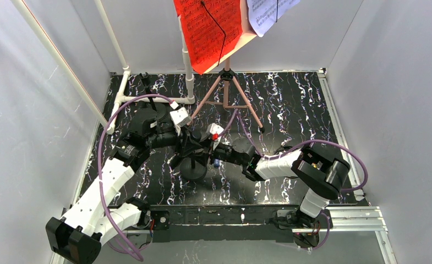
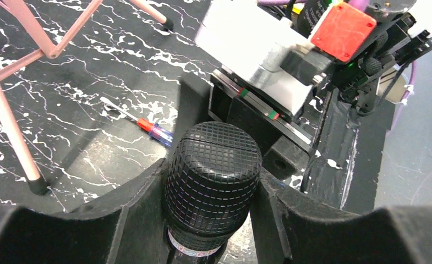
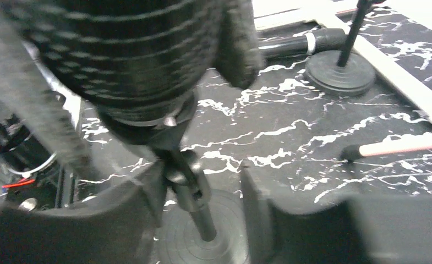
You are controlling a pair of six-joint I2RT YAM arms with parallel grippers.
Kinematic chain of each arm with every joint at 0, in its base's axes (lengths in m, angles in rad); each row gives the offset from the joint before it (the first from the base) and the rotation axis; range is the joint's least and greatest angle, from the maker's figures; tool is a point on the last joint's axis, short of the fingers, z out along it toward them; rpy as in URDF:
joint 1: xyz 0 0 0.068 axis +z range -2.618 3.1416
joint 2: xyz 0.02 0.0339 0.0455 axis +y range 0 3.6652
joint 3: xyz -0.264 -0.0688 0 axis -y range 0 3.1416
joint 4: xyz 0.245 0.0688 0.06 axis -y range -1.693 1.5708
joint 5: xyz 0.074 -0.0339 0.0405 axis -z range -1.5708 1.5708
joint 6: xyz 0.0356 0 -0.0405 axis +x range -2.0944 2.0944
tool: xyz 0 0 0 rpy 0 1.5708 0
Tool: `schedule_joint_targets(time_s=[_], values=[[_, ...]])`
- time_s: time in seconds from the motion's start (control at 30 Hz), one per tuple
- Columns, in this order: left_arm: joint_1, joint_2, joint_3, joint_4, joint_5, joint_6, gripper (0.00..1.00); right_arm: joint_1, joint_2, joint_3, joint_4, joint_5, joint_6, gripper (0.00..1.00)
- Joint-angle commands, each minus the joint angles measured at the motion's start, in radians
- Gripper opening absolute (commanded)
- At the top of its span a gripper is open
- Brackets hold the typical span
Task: Pack up the instrument practice props
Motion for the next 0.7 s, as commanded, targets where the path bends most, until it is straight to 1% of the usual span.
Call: schedule_joint_targets(time_s=[0.0,0.03,0.07,0.13,0.2,0.23,0.3,0.43,0.53,0.67], values=[[-0.003,-0.030,-0.018,0.048,0.035,-0.047,0.09,0.002,0.014,0.059,0.028,0.007,-0.040,0.48],[-0.004,-0.027,-0.018,0.047,0.037,-0.048,0.10,0.002,0.021,0.060,0.028,0.002,-0.040,0.42],[-0.004,-0.025,-0.018,0.046,0.039,-0.047,0.15,0.002,0.027,0.060,0.027,-0.003,-0.041,0.35],[-0.004,-0.026,-0.017,0.033,0.032,-0.039,0.26,0.001,0.034,0.058,0.027,-0.009,-0.041,0.24],[-0.004,-0.030,-0.015,0.013,0.012,-0.024,0.42,0.001,0.034,0.052,0.027,-0.009,-0.041,0.07],[-0.004,-0.033,-0.013,-0.003,-0.004,-0.012,0.50,0.002,0.031,0.050,0.027,-0.005,-0.042,0.01],[-0.004,-0.045,-0.015,-0.023,-0.042,0.006,0.57,0.001,0.025,0.046,0.018,0.000,-0.045,0.01],[-0.004,-0.064,-0.026,-0.044,-0.086,0.033,0.65,0.002,0.016,0.046,0.001,0.001,-0.053,0.01],[-0.004,-0.065,-0.027,-0.063,-0.097,0.054,0.69,0.001,0.017,0.046,-0.002,-0.002,-0.053,0.01],[-0.006,-0.044,-0.027,-0.065,-0.090,0.059,0.70,0.001,0.025,0.045,0.002,-0.011,-0.050,0.01]])
